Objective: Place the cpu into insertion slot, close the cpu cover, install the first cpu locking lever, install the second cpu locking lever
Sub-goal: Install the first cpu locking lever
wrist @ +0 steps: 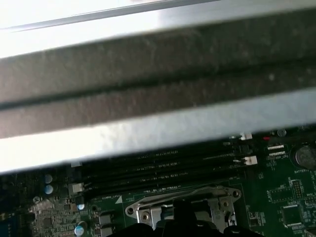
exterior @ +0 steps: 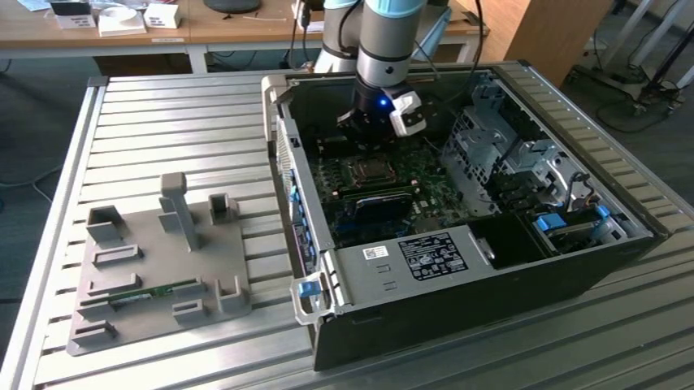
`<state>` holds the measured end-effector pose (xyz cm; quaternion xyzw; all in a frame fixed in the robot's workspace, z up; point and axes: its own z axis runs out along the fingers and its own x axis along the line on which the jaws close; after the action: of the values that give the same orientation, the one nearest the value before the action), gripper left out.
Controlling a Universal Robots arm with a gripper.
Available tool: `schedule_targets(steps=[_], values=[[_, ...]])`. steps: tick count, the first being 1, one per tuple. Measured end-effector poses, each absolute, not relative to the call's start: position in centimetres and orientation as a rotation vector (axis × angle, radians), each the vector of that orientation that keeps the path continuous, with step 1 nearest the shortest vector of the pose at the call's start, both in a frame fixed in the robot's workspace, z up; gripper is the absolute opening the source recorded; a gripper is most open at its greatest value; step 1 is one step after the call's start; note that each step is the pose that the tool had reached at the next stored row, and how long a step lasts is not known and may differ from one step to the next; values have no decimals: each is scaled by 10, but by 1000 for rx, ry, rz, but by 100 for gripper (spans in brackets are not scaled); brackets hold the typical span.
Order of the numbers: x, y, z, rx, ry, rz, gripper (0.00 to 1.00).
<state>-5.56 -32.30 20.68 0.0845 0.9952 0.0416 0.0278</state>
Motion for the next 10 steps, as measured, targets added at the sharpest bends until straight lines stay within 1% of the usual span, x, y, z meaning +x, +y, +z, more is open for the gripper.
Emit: schedule_targets(steps=[10], values=[[-56,-327,210,260,3066,129,11]])
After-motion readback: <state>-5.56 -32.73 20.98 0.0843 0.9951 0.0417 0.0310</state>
